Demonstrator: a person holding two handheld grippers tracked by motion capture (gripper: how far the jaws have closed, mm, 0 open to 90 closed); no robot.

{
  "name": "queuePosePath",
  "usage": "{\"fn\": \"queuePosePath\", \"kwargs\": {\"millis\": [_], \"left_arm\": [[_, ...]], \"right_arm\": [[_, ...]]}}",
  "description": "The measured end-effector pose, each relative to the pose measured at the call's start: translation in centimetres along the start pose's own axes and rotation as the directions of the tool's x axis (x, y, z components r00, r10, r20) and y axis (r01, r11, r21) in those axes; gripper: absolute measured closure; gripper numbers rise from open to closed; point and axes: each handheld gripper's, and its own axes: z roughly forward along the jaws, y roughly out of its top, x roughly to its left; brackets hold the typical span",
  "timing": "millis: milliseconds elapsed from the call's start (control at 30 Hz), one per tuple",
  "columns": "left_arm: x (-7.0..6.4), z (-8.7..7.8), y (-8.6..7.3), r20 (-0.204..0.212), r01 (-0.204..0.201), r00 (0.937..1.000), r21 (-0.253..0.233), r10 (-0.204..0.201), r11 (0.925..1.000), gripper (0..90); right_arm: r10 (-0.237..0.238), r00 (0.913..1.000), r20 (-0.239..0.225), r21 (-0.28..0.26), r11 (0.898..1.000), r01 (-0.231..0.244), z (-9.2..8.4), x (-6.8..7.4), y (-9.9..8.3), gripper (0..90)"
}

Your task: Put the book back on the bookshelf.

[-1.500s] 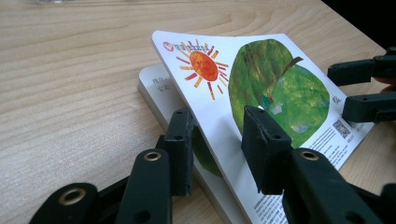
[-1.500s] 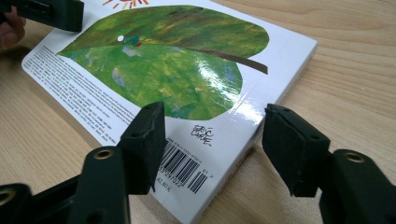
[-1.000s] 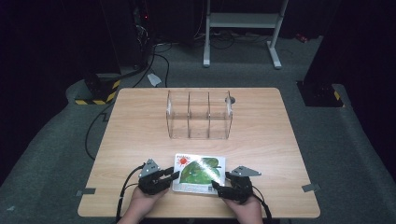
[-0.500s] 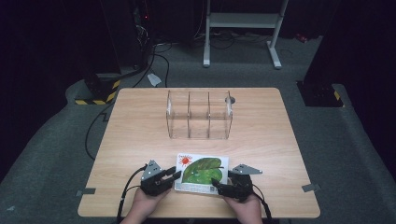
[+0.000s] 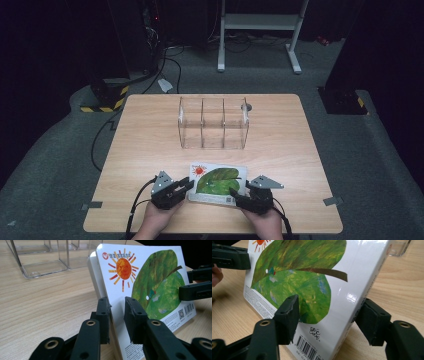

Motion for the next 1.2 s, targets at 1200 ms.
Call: {"fn": "queuePosePath", "kwargs": {"millis": [1200], "left_arm": [[-1.4,0.0,0.1,-0.064,-0.084,0.9947,-0.066,0.08,0.9943,80.1]], "right_arm": [[-0.145,0.9853,0.089,-0.166,0.973,0.159,-1.5,-0.1,0.1,50.0]]}}
